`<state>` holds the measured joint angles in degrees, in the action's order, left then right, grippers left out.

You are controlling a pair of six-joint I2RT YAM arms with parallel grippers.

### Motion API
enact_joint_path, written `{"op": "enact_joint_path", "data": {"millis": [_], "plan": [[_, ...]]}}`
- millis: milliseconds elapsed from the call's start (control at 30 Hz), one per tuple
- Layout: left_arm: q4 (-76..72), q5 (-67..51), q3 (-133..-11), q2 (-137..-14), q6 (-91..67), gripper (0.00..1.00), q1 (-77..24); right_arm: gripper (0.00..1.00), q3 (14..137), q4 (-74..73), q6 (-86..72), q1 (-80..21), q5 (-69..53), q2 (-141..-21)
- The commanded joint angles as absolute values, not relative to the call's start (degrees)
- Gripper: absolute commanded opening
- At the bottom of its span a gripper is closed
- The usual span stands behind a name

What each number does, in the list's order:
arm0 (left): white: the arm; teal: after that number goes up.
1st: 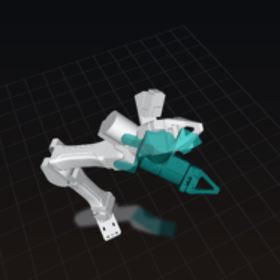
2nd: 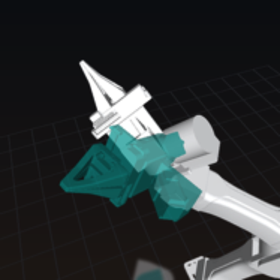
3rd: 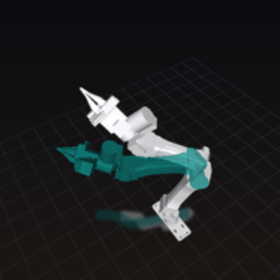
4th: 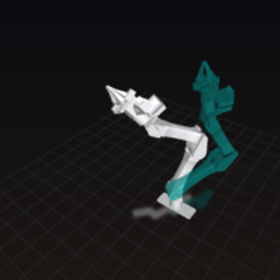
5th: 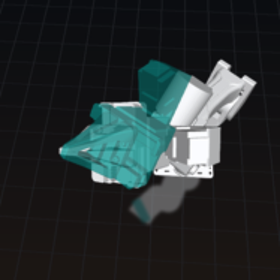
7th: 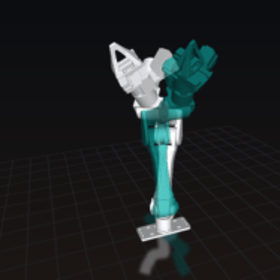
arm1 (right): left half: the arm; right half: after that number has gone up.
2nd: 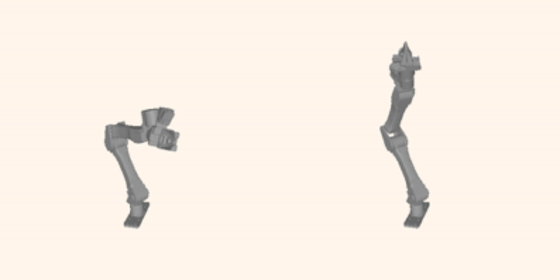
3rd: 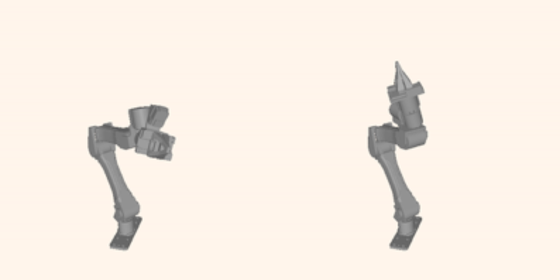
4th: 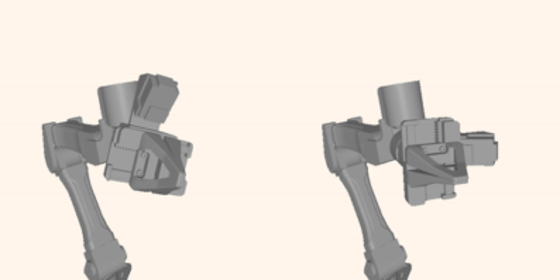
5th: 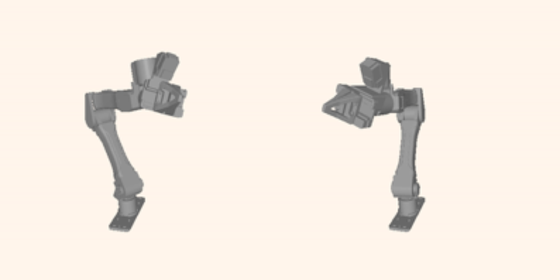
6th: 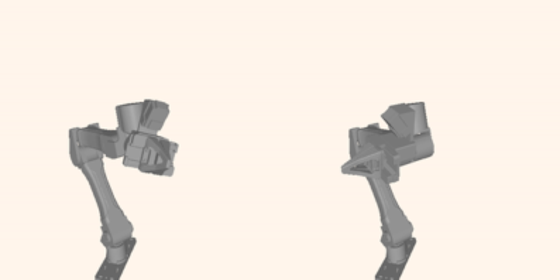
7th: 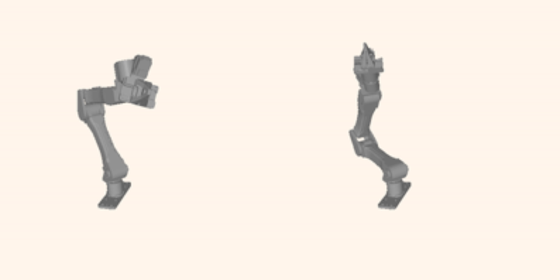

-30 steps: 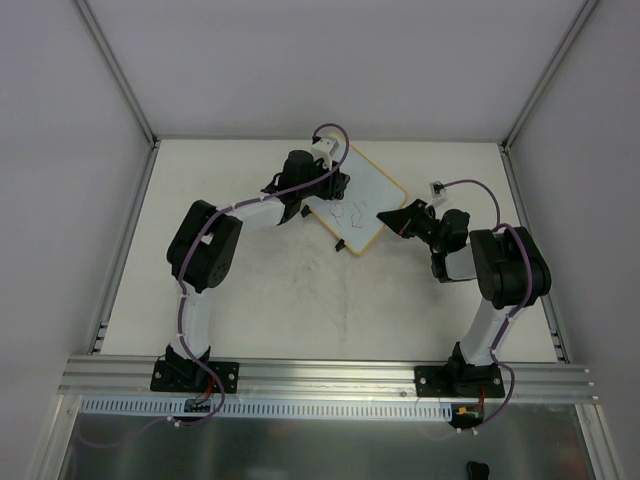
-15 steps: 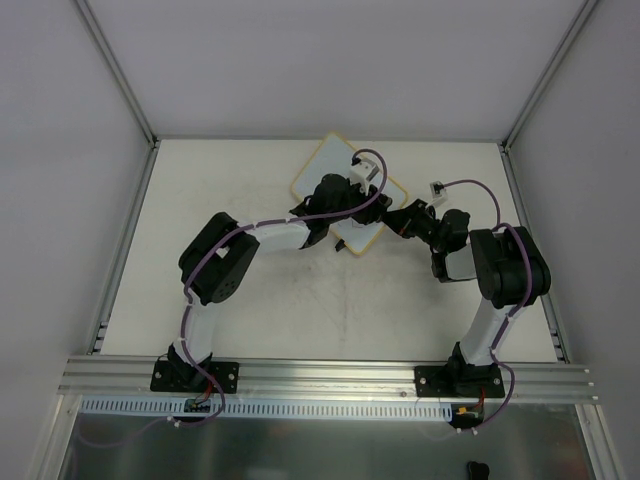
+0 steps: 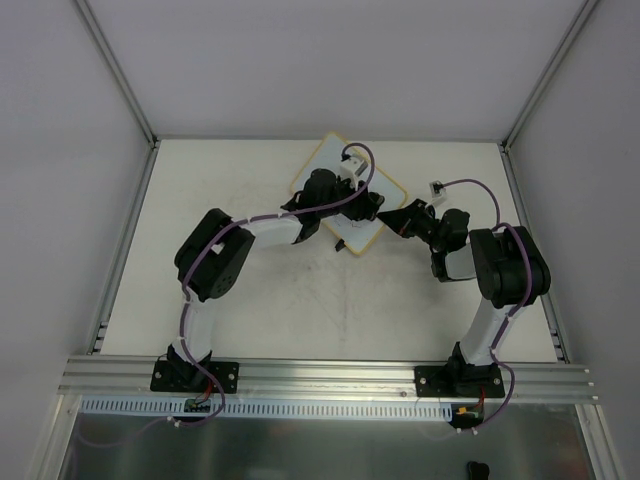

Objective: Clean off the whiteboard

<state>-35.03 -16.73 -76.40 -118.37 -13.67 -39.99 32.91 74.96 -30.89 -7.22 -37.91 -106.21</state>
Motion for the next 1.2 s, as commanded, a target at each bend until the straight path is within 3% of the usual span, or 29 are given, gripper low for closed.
{"op": "enact_joint_path", "data": {"millis": [0, 567, 967, 1167], "plan": [[-27.0, -19.3, -77.3, -118.7, -14.4, 0.0, -33.5, 0.0, 34.8, 87.7, -28.3, -9.1, -40.0, -106.3], [-10.3, -19.5, -95.0, -126.5, -17.7, 0.0, -22.1, 0.0, 34.6, 87.7, -28.4, -9.1, -40.0, -106.3], [-7.0, -12.7, -93.0, -124.1, -18.4, 0.0, -18.5, 0.0, 34.6, 87.7, -28.4, -9.1, -39.9, -106.2], [-6.4, -15.5, -94.2, -125.1, -18.9, 0.0, -17.9, 0.0, 34.6, 87.7, -28.3, -9.0, -39.9, -106.2]]}}
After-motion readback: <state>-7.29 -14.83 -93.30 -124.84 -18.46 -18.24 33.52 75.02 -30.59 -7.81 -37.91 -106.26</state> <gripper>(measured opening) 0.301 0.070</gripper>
